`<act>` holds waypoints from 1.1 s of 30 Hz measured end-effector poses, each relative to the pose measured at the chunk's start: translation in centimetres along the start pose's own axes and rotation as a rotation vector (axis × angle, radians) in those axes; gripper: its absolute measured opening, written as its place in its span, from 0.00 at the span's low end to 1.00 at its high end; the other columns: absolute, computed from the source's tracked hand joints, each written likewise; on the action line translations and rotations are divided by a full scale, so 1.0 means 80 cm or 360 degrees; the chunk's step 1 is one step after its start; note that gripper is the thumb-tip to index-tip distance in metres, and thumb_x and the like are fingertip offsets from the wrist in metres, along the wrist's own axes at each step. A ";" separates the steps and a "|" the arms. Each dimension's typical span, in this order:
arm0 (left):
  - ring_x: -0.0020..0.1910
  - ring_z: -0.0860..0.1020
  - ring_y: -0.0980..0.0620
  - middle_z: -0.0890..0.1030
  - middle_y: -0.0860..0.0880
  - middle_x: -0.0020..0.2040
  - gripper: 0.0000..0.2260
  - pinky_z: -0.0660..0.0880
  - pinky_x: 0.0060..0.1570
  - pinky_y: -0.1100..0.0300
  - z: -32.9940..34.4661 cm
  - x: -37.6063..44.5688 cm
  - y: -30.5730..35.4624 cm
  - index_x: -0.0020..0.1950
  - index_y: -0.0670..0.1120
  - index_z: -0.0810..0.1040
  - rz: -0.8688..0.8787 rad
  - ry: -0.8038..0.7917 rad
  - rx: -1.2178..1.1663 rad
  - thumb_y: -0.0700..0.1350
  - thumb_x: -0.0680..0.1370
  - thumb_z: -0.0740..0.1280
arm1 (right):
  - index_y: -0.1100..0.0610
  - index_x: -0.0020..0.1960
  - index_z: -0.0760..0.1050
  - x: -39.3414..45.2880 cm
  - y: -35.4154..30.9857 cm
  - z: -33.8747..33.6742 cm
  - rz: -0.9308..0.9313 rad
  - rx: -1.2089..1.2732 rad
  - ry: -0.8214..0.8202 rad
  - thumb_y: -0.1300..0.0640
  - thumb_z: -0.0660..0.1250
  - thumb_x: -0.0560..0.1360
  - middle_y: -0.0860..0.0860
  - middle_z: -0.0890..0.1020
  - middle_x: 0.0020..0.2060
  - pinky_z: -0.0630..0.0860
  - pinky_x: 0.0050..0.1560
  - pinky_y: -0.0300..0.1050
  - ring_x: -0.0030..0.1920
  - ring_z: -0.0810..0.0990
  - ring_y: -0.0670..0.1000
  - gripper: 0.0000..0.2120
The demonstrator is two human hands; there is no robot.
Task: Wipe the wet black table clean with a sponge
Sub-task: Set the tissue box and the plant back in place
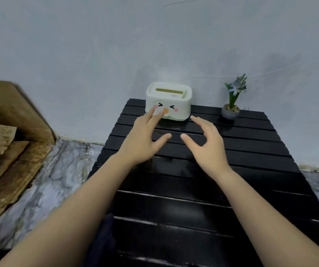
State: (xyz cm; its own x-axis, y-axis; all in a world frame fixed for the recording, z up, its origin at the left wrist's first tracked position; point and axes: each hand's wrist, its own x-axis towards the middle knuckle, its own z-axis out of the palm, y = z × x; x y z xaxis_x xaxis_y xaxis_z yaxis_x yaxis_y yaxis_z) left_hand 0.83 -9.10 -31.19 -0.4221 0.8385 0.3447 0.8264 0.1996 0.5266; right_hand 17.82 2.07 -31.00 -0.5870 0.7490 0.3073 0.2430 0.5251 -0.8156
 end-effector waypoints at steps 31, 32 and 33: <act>0.51 0.82 0.61 0.79 0.53 0.59 0.37 0.78 0.53 0.66 -0.025 0.051 -0.044 0.71 0.59 0.69 -0.0182 0.0024 -0.0691 0.37 0.67 0.78 | 0.46 0.72 0.69 0.086 0.038 -0.004 0.0009 0.0675 -0.0229 0.68 0.79 0.65 0.44 0.75 0.68 0.78 0.61 0.45 0.67 0.75 0.44 0.40; 0.51 0.82 0.60 0.79 0.54 0.59 0.37 0.78 0.53 0.65 -0.027 0.038 -0.040 0.71 0.59 0.69 -0.0195 0.0009 -0.0694 0.37 0.67 0.78 | 0.45 0.71 0.70 0.074 0.036 -0.008 0.0013 0.0671 -0.0242 0.68 0.79 0.65 0.44 0.75 0.68 0.78 0.61 0.46 0.67 0.75 0.44 0.41; 0.51 0.83 0.60 0.79 0.54 0.59 0.37 0.78 0.53 0.64 -0.028 0.026 -0.037 0.70 0.60 0.69 -0.0210 -0.0009 -0.0691 0.37 0.67 0.78 | 0.45 0.72 0.70 0.063 0.035 -0.010 0.0021 0.0657 -0.0252 0.67 0.79 0.65 0.44 0.75 0.68 0.78 0.62 0.46 0.67 0.75 0.44 0.41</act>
State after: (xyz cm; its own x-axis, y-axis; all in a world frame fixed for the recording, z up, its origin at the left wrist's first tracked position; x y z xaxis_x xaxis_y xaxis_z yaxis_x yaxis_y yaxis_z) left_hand -3.30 -9.08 -30.26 -0.5103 0.8230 0.2494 0.5325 0.0746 0.8432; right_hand 16.17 7.64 -31.33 -0.7050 0.6663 0.2429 -0.0590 0.2863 -0.9563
